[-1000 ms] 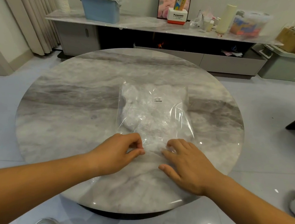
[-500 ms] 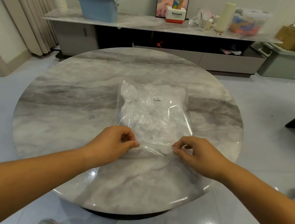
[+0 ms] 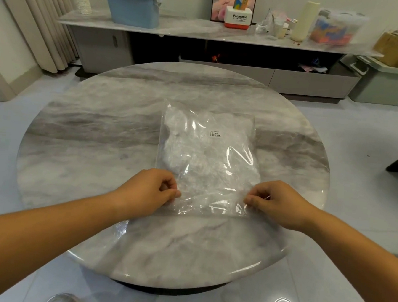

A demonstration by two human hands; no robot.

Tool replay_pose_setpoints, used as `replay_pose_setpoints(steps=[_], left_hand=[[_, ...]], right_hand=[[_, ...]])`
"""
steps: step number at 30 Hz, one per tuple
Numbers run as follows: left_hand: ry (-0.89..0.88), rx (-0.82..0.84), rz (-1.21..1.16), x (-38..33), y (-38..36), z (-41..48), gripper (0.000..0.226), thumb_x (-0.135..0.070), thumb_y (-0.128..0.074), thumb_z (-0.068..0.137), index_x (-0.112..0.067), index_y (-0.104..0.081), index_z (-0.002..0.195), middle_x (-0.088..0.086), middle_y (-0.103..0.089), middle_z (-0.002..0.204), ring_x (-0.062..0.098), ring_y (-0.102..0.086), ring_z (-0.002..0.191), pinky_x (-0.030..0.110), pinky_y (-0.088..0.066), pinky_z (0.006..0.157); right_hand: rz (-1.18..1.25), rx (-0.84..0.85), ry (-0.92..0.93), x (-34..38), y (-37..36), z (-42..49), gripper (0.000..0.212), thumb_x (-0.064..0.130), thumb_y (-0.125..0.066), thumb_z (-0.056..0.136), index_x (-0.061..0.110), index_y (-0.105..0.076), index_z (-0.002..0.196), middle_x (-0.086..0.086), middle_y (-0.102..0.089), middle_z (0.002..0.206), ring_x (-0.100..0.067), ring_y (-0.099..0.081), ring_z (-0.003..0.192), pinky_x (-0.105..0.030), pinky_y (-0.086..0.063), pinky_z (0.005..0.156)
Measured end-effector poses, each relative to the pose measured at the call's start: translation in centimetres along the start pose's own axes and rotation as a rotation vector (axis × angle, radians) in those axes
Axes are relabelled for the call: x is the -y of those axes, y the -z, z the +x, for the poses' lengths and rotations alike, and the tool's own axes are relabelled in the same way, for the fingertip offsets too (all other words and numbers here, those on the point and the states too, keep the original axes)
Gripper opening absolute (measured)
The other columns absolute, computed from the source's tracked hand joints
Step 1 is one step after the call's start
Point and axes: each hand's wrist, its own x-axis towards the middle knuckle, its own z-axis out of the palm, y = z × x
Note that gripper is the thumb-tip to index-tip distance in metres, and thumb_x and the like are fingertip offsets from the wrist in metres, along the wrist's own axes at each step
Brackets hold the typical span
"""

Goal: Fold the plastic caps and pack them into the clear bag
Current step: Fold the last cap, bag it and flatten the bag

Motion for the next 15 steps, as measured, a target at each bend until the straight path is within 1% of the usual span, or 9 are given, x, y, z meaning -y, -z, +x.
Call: replay_pose_setpoints(steps=[2, 5, 8, 10, 13, 15], left_hand=[[0.025, -0.013, -0.023, 0.21, 0.0, 0.16, 0.015, -0.026, -0.07, 0.093, -0.018, -0.069, 0.081, -0.011, -0.072, 0.068, -0.001, -0.065, 0.06, 0.008, -0.043, 0.055], [0.044, -0.028, -0.027, 0.4, 0.09, 0.23, 0.013, -0.026, -0.073, 0.09, -0.019, -0.069, 0.08, -0.006, -0.072, 0.067, 0.003, -0.065, 0.059, 0.016, -0.048, 0.056], [0.05, -0.042, -0.01, 0.57, 0.16, 0.28, 0.013, -0.03, -0.076, 0.086, -0.022, -0.069, 0.079, -0.003, -0.071, 0.07, 0.011, -0.067, 0.066, 0.025, -0.054, 0.063], [0.048, -0.045, 0.037, 0.71, 0.16, 0.29, 0.015, -0.033, -0.078, 0.085, -0.024, -0.068, 0.078, -0.004, -0.071, 0.071, 0.009, -0.066, 0.065, 0.025, -0.054, 0.064], [0.056, -0.08, 0.087, 0.82, 0.12, 0.28, 0.019, -0.037, -0.08, 0.082, -0.025, -0.067, 0.075, -0.007, -0.068, 0.068, 0.003, -0.062, 0.062, 0.02, -0.05, 0.061], [0.063, -0.107, 0.108, 0.89, 0.12, 0.34, 0.022, -0.04, -0.08, 0.081, -0.024, -0.066, 0.075, -0.009, -0.066, 0.068, 0.002, -0.059, 0.061, 0.02, -0.044, 0.058]], right_hand=[[0.011, -0.027, -0.012, 0.02, -0.06, 0.27, 0.017, 0.026, -0.069, 0.095, 0.028, -0.077, 0.08, 0.013, -0.075, 0.077, -0.003, -0.068, 0.073, -0.027, -0.056, 0.079], [0.018, -0.056, -0.025, 0.09, -0.15, 0.68, 0.017, 0.025, -0.073, 0.092, 0.029, -0.074, 0.075, 0.015, -0.073, 0.074, -0.001, -0.067, 0.069, -0.023, -0.051, 0.07], [0.005, -0.018, -0.066, 0.44, -0.25, 0.77, 0.014, 0.026, -0.078, 0.087, 0.024, -0.076, 0.074, 0.009, -0.074, 0.072, -0.004, -0.064, 0.063, -0.029, -0.055, 0.064], [-0.015, 0.006, -0.089, 0.66, -0.35, 0.68, 0.016, 0.031, -0.08, 0.085, 0.02, -0.077, 0.074, 0.003, -0.074, 0.072, -0.004, -0.062, 0.059, -0.026, -0.054, 0.062], [-0.045, -0.03, -0.1, 0.69, -0.61, 0.64, 0.024, 0.036, -0.08, 0.085, 0.016, -0.076, 0.073, -0.002, -0.073, 0.072, -0.005, -0.059, 0.058, -0.021, -0.049, 0.059], [-0.066, -0.058, -0.108, 0.71, -0.83, 0.7, 0.025, 0.037, -0.08, 0.085, 0.015, -0.075, 0.074, -0.001, -0.073, 0.073, -0.011, -0.063, 0.064, -0.025, -0.052, 0.064]])
